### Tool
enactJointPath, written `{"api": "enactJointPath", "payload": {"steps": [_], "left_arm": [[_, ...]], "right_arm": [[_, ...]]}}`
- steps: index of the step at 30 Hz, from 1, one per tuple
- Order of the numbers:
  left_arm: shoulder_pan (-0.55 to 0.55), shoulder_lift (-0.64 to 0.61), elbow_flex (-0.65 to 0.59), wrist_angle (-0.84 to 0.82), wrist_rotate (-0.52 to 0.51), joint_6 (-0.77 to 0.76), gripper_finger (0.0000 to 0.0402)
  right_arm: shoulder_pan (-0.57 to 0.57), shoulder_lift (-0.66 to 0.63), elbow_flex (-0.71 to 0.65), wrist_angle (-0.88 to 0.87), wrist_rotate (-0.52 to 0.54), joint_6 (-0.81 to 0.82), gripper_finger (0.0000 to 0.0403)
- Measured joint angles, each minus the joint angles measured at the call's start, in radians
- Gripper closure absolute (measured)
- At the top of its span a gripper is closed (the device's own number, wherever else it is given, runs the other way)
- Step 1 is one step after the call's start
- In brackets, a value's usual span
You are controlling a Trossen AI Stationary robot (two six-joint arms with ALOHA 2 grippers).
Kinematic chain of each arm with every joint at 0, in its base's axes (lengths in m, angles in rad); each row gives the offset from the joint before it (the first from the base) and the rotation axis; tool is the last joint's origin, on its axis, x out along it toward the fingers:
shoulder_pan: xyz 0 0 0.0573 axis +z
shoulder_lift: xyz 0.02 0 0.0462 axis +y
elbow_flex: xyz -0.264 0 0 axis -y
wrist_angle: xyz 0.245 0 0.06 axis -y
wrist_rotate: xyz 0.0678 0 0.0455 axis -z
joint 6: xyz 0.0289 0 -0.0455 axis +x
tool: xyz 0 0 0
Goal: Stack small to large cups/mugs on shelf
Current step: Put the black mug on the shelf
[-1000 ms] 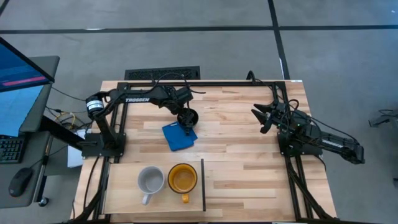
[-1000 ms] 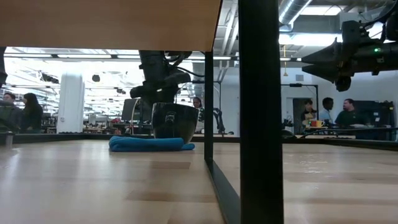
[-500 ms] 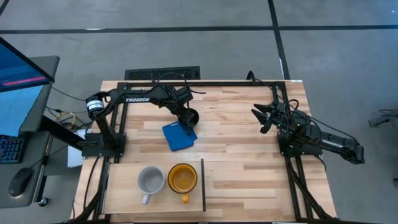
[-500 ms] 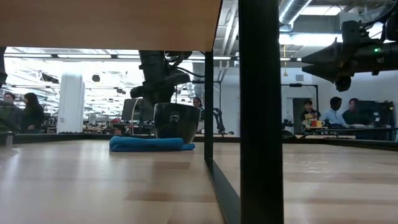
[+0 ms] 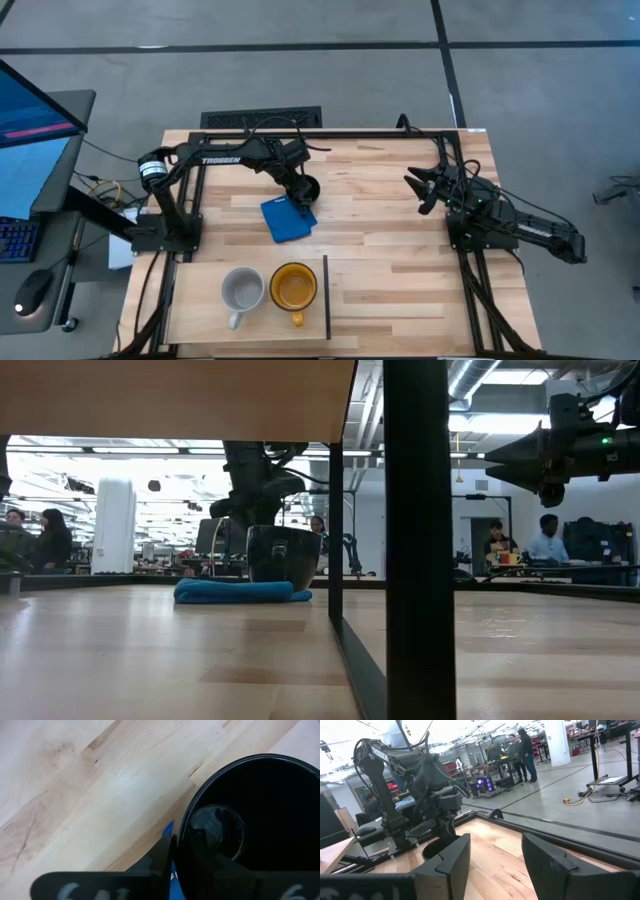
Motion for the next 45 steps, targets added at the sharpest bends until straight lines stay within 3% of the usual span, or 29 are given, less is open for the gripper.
{"api": "enactJointPath", "payload": {"steps": [12,22,45], "left_arm": [[0.0,0.0,0.0,-0.002,0.0,0.0,0.038],[-0.001,0.0,0.0,0.006,-0.02,0.0,0.0353],[-0.002,-0.001,0.0,0.011,-0.033,0.003,0.0357]], "right_arm": [[0.0,0.0,0.0,0.0,0.0,0.0,0.0203],[0.0,0.0,0.0,0.0,0.0,0.0,0.0203],[0.0,0.0,0.0,0.0,0.0,0.0,0.0203]]}}
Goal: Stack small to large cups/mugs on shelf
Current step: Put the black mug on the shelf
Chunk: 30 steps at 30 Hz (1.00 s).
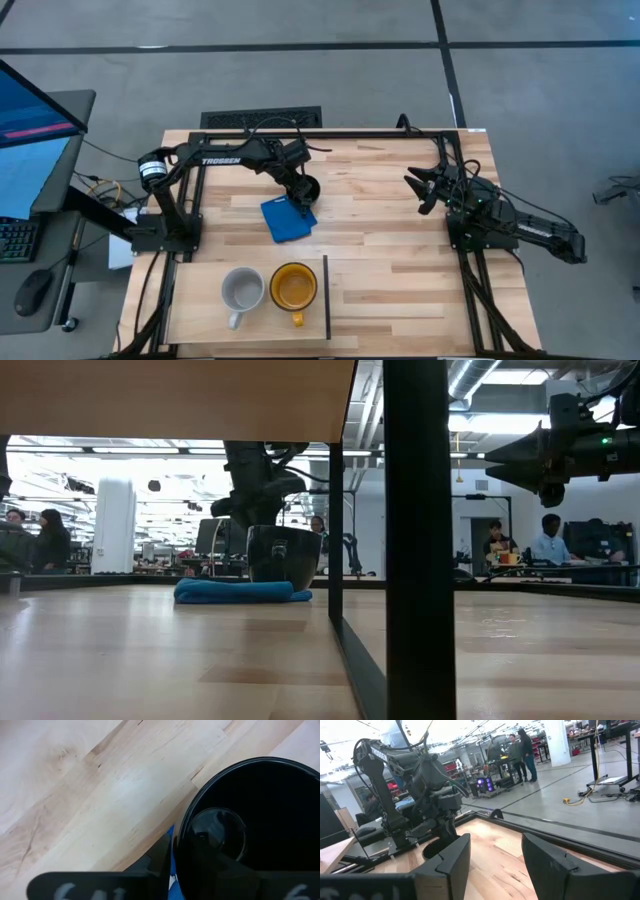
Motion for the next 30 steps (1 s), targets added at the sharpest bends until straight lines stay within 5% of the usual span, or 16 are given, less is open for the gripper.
{"api": "enactJointPath", "payload": {"steps": [30], "left_arm": [[0.0,0.0,0.0,0.0,0.01,0.075,0.0392]], "right_arm": [[0.0,0.0,0.0,0.0,0.0,0.0,0.0203]]}}
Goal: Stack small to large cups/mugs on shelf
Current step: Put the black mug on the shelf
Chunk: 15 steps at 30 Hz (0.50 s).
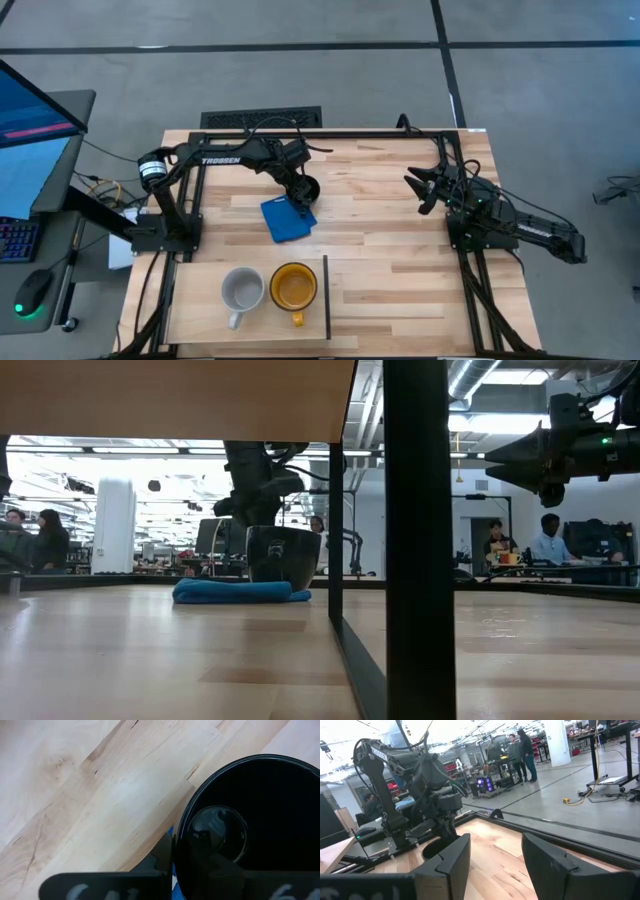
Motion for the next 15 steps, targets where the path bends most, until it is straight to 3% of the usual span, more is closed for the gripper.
{"api": "enactJointPath", "payload": {"steps": [6,15], "left_arm": [[0.0,0.0,0.017,-0.041,0.007,0.004,0.0392],[-0.001,0.0,0.158,-0.295,-0.06,0.043,0.0392]], "right_arm": [[0.0,0.0,0.0,0.0,0.0,0.0,0.0203],[0.0,0.0,0.0,0.0,0.0,0.0,0.0203]]}}
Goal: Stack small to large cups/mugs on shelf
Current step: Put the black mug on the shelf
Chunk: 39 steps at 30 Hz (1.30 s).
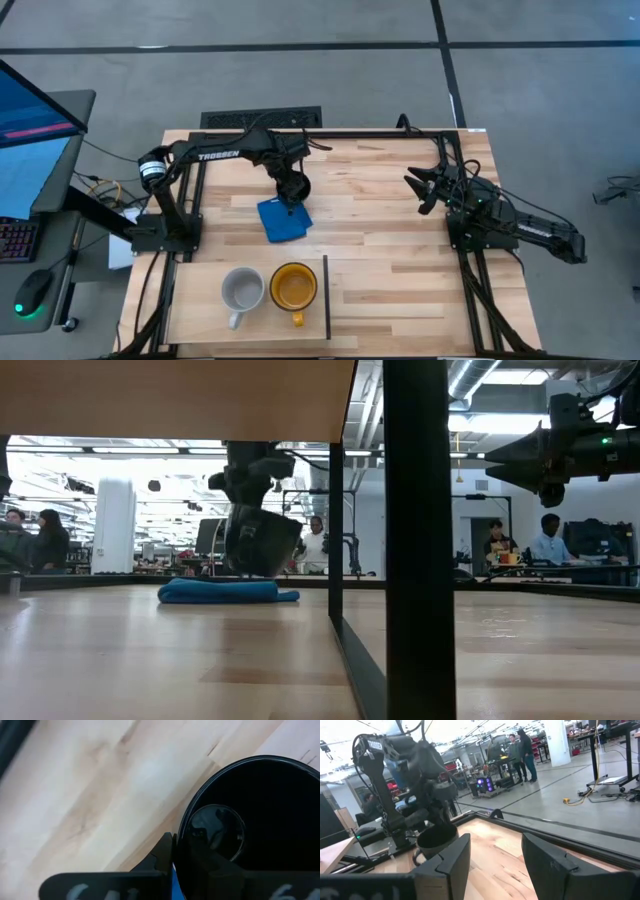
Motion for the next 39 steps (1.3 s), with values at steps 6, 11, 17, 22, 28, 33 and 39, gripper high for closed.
{"api": "enactJointPath", "payload": {"steps": [6,11,17,22,28,33,39], "left_arm": [[0.0,-0.028,0.076,-0.103,-0.013,0.034,0.0392],[-0.001,-0.126,0.081,-0.106,-0.016,0.019,0.0393],[-0.006,-0.281,0.081,-0.112,-0.046,0.001,0.0393],[-0.009,-0.432,0.082,-0.161,-0.046,-0.046,0.0393],[-0.071,-0.595,0.083,-0.281,-0.046,-0.148,0.0393],[-0.16,-0.675,0.083,-0.415,-0.074,-0.267,0.0393],[-0.276,-0.745,0.083,-0.541,-0.083,-0.405,0.0393]], "right_arm": [[0.0,0.0,0.0,0.0,0.0,0.0,0.0203],[0.0,0.0,0.0,0.0,0.0,0.0,0.0203],[0.0,0.0,0.0,0.0,0.0,0.0,0.0203],[0.0,0.0,0.0,0.001,0.0,0.0,0.0203],[0.0,0.0,0.0,0.01,0.0,0.0,0.0203],[0.0,0.0,0.0,0.012,0.0,0.009,0.0203],[0.0,0.0,0.0,0.007,0.0,0.107,0.0203]]}}
